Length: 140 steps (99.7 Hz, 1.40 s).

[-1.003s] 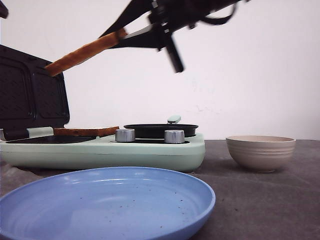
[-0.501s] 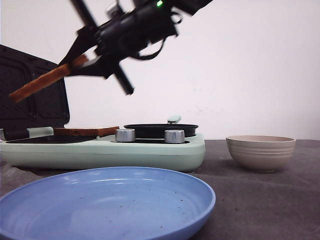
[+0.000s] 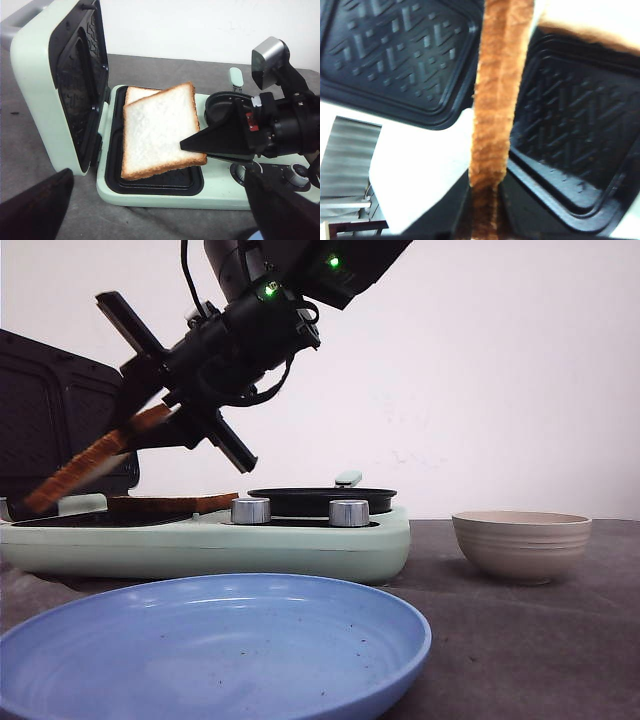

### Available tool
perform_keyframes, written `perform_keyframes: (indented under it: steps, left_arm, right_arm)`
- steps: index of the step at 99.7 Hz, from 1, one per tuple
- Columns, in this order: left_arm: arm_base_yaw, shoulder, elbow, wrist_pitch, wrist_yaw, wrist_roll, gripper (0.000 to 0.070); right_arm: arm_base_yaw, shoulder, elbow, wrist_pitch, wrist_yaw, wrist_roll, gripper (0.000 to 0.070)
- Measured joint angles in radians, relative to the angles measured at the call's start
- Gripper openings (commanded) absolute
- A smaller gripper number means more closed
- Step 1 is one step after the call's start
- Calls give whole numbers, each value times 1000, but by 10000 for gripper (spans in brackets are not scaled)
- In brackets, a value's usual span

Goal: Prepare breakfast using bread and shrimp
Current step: 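Lower the bread onto the second sandwich plate and release it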

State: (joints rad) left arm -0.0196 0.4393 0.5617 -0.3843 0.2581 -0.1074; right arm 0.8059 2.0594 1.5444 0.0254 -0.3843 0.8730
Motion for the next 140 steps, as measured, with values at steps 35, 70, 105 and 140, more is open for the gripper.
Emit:
perform_keyframes:
  steps: [35,70,105,140]
  left_arm:
    - [0,0,0,0,0,0,633]
    - [0,0,0,0,0,-4,633]
    - [0,0,0,0,0,-8,633]
    - [0,0,0,0,0,-11,633]
  right_arm:
    - [10,0,0,-14,23,0,0]
    - [21,0,0,-6,51,23,0]
    - [34,0,0,-12,75,25,0]
    - [43,0,0,-29,101,-7,205]
